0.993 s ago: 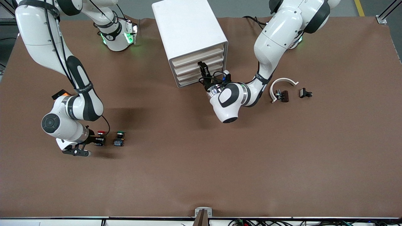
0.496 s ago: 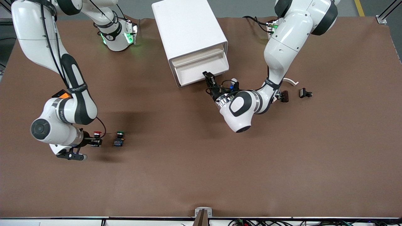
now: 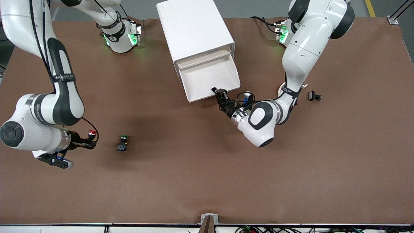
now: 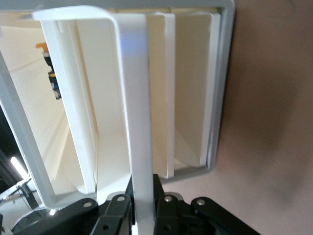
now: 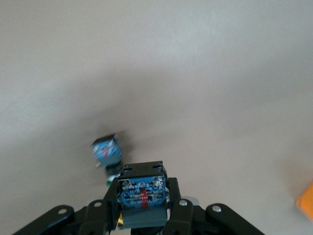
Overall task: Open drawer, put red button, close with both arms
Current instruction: 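Carry the red button over the open drawer while the left gripper withdraws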
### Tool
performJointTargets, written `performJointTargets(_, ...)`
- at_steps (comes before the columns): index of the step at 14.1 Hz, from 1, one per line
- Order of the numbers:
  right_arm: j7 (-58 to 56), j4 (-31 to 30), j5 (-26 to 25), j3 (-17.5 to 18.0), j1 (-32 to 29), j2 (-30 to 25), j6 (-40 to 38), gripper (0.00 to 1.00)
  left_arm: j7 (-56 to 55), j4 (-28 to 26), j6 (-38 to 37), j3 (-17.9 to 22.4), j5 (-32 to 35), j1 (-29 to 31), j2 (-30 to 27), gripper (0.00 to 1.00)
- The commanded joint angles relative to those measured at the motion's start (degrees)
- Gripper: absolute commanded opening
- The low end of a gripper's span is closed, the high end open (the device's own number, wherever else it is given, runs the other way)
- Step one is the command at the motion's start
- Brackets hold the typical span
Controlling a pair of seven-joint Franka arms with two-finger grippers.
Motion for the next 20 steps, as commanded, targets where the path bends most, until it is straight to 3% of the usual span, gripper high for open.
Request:
performJointTargets(1,12.15,-1.00,0.33,-0.05,4.73,-5.24,-5.18,0.00,0.44,3.80,0.67,-0.18,-0.39,0.40,0.80,0.73)
performJointTargets(2,16.37,-1.00,0.33,-0.05,6.58,-6.65,-6.76,0.00,0.44,4.94,0.58,-0.18,-0.13,0.92,0.72,0.92)
performJointTargets(3,20.50,-1.00,0.33,-0.05,8.34,-7.44,-8.08,0.00,0.35,5.82,0.49,-0.18,-0.13,1.19,0.63,1.00)
performJointTargets(6,33.59,-1.00,0.86,0.03,14.75,-10.17,-11.51,0.00,0.70,8.11,0.05,0.00,0.74,3.38,-0.16,1.00)
performJointTargets(8,42.81,-0.91,0.95,0.12,20.11,-11.31,-12.14,0.00,1.14,11.18,-0.91,-0.35,5.47,4.70,-1.56,1.00)
performJointTargets(12,60.84,-0.65,1.21,0.21,29.87,-11.41,-11.26,0.00,14.91,11.90,-2.49,-0.44,14.18,9.35,-6.13,1.00)
performJointTargets(15,70.08,0.32,4.71,0.12,34.88,-11.32,-10.38,0.00,28.00,11.63,-4.17,-0.70,27.86,10.42,-10.26,1.00)
performJointTargets(17,76.40,0.32,4.73,0.03,37.87,-11.06,-7.76,0.00,33.99,11.46,-4.17,-0.88,38.32,10.16,-14.29,1.00)
performJointTargets(20,84.93,0.32,4.47,0.03,42.70,-10.71,-5.02,0.00,44.96,11.11,-4.17,-0.71,48.36,10.77,-18.16,1.00)
